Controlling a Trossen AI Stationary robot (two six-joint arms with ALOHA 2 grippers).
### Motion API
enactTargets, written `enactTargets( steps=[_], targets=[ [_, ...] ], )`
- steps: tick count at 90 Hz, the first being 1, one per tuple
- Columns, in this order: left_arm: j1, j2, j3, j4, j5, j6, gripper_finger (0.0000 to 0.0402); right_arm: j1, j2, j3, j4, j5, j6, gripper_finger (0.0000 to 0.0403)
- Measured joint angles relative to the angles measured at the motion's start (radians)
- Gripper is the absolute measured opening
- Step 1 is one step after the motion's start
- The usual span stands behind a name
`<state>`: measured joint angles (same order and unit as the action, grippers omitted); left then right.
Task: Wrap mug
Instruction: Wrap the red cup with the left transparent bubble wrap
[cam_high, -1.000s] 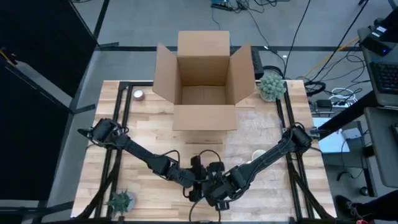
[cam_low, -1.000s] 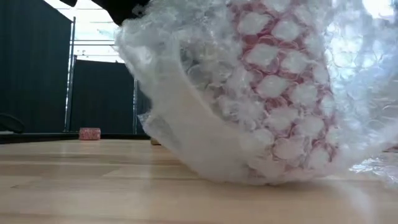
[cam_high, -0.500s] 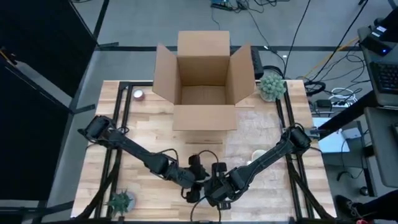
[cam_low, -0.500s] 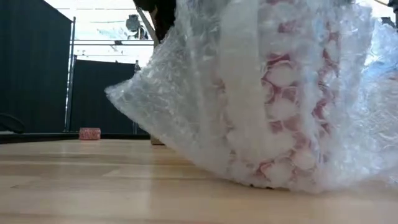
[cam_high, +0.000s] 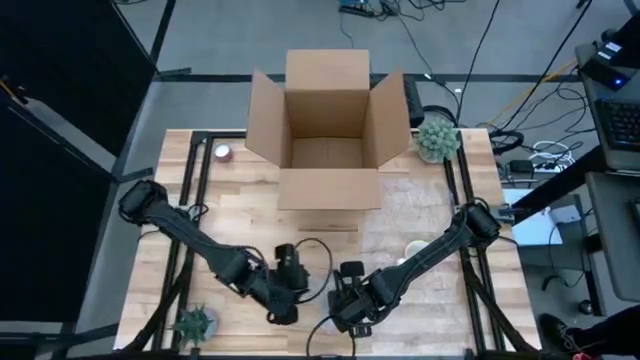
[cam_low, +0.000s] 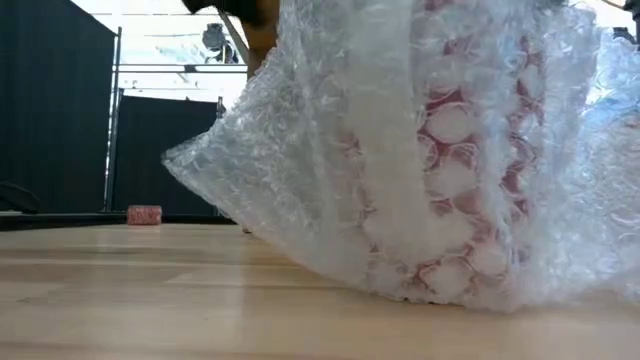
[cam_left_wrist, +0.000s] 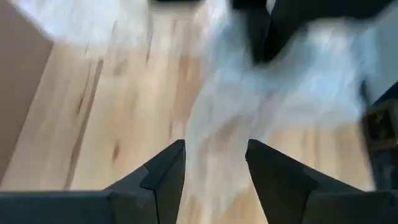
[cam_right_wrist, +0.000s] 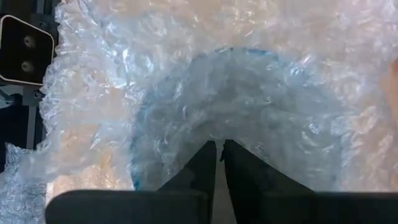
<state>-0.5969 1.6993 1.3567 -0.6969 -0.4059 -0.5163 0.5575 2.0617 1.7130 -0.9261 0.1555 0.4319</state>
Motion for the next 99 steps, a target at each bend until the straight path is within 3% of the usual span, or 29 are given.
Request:
enactTargets(
  steps=[12, 24, 53, 79, 99],
  targets=[
    [-0.059, 0.0, -0.067, 0.058, 0.041, -0.029, 0.0161, 0.0, 0.0, 0.0, 0.0, 0.0, -0.008, 0.002],
    [-0.089, 0.013, -0.152, 0.292, 0.079, -0.029, 0.0149, -0.001, 0.0, 0.0, 0.0, 0.0, -0.03, 0.002],
    [-0.01, 0.138, -0.171, 0.704, 0.072, 0.089, 0.0113, -0.008, -0.001, 0.0, 0.003, 0.003, -0.005, 0.002],
    [0.048, 0.14, -0.171, 0.792, 0.064, 0.137, 0.0106, -0.008, -0.001, 0.0, 0.016, 0.011, 0.032, 0.002],
    [0.089, 0.208, -0.168, 0.873, 0.083, 0.147, 0.0106, -0.01, -0.001, 0.0, 0.023, 0.028, 0.036, 0.002]
  ],
)
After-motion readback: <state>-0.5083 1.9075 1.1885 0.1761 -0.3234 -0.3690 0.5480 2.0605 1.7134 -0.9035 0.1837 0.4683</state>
